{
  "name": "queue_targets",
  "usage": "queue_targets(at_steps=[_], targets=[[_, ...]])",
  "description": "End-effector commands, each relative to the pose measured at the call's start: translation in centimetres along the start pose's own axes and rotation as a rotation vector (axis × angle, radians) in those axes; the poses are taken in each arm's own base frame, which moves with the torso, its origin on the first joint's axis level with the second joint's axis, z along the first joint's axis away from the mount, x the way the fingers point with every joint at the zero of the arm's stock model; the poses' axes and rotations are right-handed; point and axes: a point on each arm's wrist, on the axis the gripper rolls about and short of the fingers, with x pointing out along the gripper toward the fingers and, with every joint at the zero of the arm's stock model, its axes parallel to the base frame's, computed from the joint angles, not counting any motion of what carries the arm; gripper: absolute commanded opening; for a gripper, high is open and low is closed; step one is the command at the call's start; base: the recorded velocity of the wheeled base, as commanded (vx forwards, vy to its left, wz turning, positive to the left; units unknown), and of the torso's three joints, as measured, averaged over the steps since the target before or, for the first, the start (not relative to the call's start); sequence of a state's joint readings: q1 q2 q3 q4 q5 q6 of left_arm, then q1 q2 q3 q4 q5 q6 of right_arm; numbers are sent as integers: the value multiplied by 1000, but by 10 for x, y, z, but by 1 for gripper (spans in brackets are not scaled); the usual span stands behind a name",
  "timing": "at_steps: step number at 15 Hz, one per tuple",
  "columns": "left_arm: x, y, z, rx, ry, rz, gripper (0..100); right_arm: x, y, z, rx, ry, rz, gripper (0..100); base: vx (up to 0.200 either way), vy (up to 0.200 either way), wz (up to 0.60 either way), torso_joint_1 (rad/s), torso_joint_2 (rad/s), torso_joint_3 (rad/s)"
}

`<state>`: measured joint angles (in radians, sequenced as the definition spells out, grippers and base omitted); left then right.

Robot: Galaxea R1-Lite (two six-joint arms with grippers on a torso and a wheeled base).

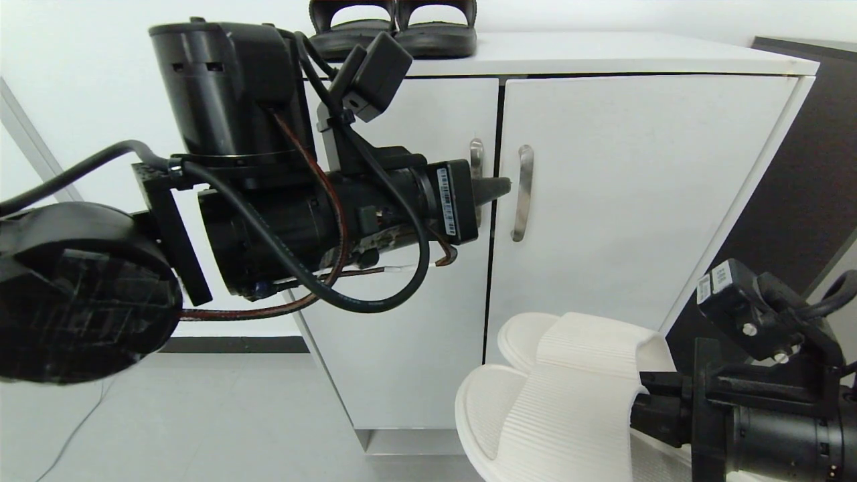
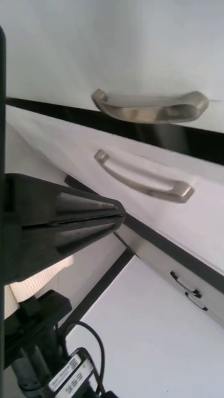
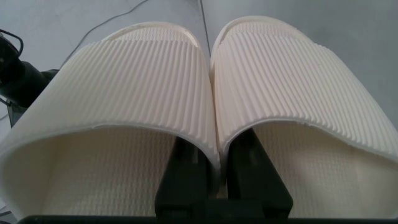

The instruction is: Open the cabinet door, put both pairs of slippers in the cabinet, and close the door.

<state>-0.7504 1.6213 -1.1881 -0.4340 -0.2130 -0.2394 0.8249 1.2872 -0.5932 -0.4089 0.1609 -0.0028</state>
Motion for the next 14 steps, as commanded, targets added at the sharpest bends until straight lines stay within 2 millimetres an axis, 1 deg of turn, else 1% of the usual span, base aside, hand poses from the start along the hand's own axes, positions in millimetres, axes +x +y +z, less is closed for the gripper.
queue_targets(at_steps=[1, 4, 7, 11, 14], targets=[[8, 7, -1, -6, 1, 18, 0, 0, 0, 0, 0, 0, 1, 0, 0, 0, 0, 0, 0, 0], [15, 16, 4, -8, -15, 41, 0, 0, 0, 0, 0, 0, -1, 0, 0, 0, 0, 0, 0, 0], [17, 25, 6, -8, -22, 69, 0, 1, 0, 0, 0, 0, -1, 0, 0, 0, 0, 0, 0, 0], [23, 31, 9, -5, -31, 79, 0, 1, 0, -1, -1, 3, -1, 0, 0, 0, 0, 0, 0, 0], [27, 38, 9, -5, -34, 99, 0, 1, 0, -2, -1, 6, -1, 0, 0, 0, 0, 0, 0, 0]])
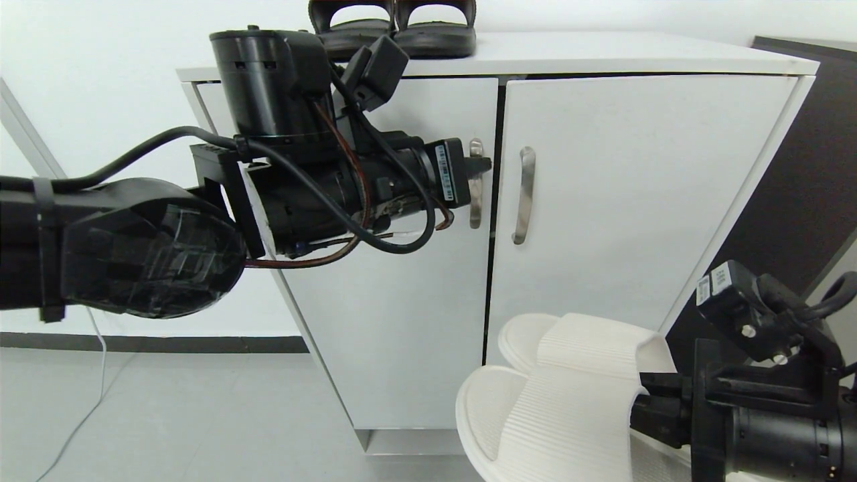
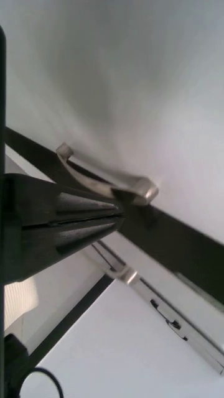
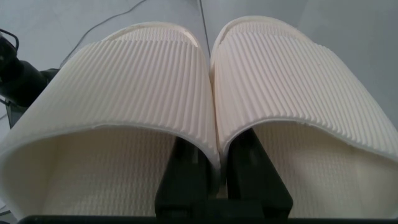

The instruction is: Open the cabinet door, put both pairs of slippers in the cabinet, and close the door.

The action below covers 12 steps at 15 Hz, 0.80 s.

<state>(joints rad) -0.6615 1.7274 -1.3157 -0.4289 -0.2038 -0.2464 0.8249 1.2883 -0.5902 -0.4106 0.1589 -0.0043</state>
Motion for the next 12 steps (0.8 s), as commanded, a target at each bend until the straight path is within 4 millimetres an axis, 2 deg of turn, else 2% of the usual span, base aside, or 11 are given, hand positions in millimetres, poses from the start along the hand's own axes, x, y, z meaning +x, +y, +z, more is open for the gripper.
queue_targets(at_steps=[1, 6, 12], targets=[[6, 5, -3, -2, 7, 11, 0, 1, 0, -1, 0, 5, 1, 0, 0, 0, 0, 0, 0, 0], [17, 10, -3, -1, -4, 34, 0, 2, 0, -1, 1, 7, 1, 0, 0, 0, 0, 0, 0, 0], [17, 10, 0, -1, -11, 34, 0, 2, 0, -2, 1, 13, 2, 0, 0, 0, 0, 0, 0, 0]])
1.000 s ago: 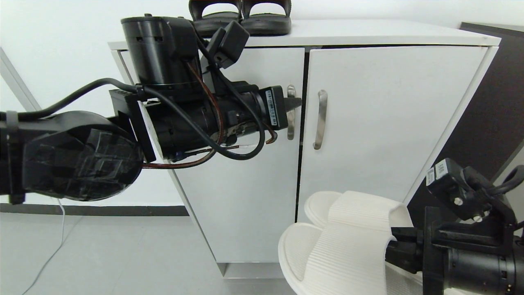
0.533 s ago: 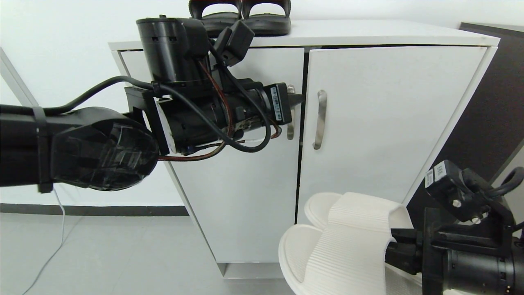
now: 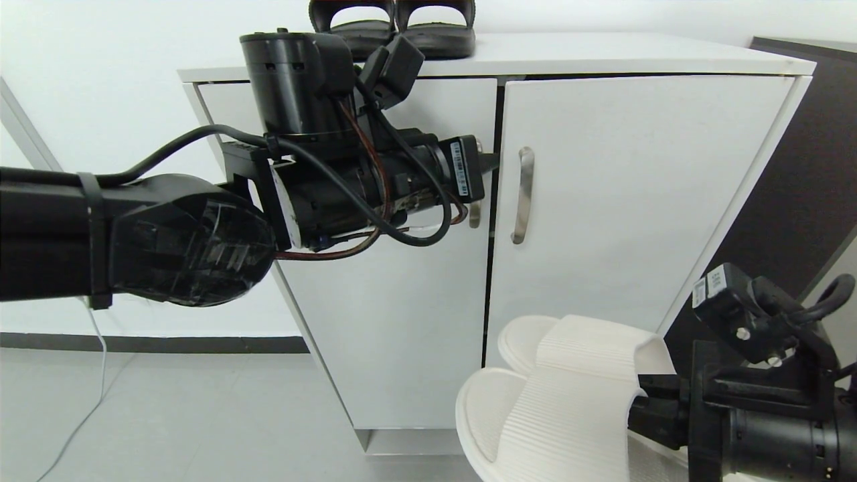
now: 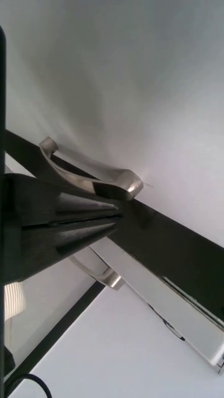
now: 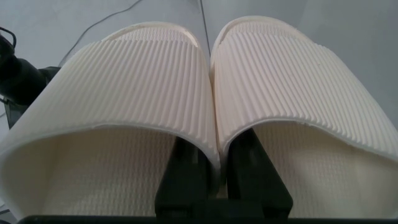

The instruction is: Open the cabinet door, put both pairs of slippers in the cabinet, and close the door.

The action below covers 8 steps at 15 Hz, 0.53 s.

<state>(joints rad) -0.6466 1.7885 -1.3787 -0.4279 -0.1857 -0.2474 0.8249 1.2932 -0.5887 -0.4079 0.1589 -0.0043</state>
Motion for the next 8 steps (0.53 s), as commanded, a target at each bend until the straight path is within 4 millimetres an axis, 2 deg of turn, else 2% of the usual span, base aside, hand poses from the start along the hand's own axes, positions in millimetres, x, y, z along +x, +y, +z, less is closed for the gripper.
queue_targets(at_steps=[1, 2, 5, 8], targets=[[0, 0, 1, 0, -4, 2, 0, 1, 1, 0, -1, 4, 4, 0, 0, 0, 0, 0, 0, 0], [1, 0, 1, 0, -5, 0, 0, 1, 1, -1, 0, 9, 5, 0, 0, 0, 0, 0, 0, 0], [0, -1, 1, 0, -5, -2, 0, -1, 4, -2, -3, 17, 22, 0, -200, 0, 0, 2, 6, -2], [-1, -2, -7, -7, 18, -5, 0, -17, 12, -18, -59, 49, 117, 0, -200, 0, 0, 1, 7, 2]])
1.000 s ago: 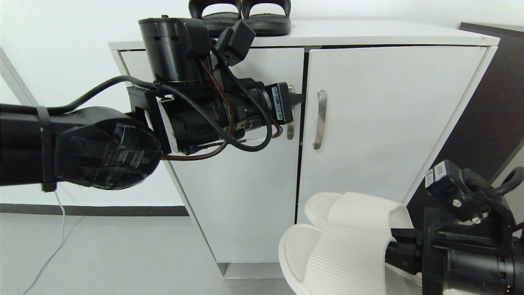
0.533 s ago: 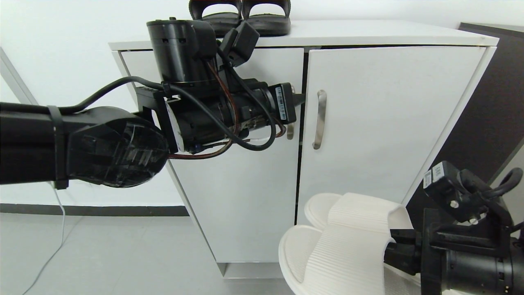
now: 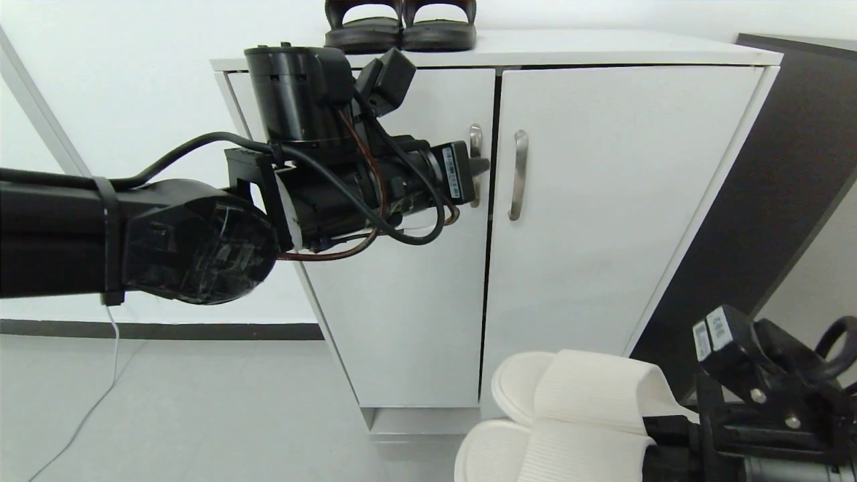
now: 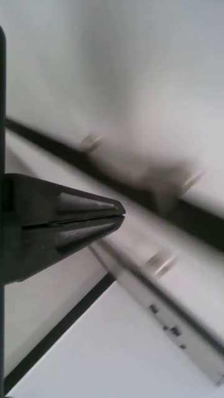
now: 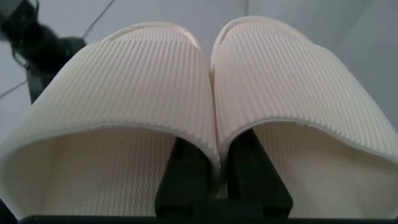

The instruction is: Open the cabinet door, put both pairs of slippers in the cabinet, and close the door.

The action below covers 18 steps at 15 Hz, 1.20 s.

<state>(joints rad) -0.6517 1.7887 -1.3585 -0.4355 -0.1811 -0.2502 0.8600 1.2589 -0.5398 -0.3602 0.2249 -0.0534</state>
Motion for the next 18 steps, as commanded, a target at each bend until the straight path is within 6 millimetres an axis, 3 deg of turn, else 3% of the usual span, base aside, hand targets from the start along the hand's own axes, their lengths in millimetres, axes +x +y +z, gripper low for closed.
queue_targets(at_steps=[1, 3, 4, 9, 11, 18], targets=[[-4, -9, -4, -1, 15, -33, 0, -13, 6, -8, -42, -12, 52, 0, -200, 0, 0, -2, -2, 7], [-5, -30, -9, 1, 14, -96, 0, -16, 7, -12, -75, -12, 80, 0, -200, 0, 0, 2, 0, 2], [-5, -29, -7, 4, -3, -94, 0, -15, 7, -11, -76, -14, 80, 0, -200, 0, 0, -2, 2, 2], [-1, 17, 11, -32, -74, 17, 0, -12, 6, -12, -72, -2, 76, 0, 0, 0, 0, 0, 0, 0], [15, 42, 17, -45, -113, 46, 0, -11, 6, -13, -70, 4, 75, 0, 0, 0, 0, 0, 0, 0], [34, 42, 17, -42, -85, -38, 0, -10, 5, -14, -69, 12, 74, 0, 0, 0, 0, 0, 0, 0]])
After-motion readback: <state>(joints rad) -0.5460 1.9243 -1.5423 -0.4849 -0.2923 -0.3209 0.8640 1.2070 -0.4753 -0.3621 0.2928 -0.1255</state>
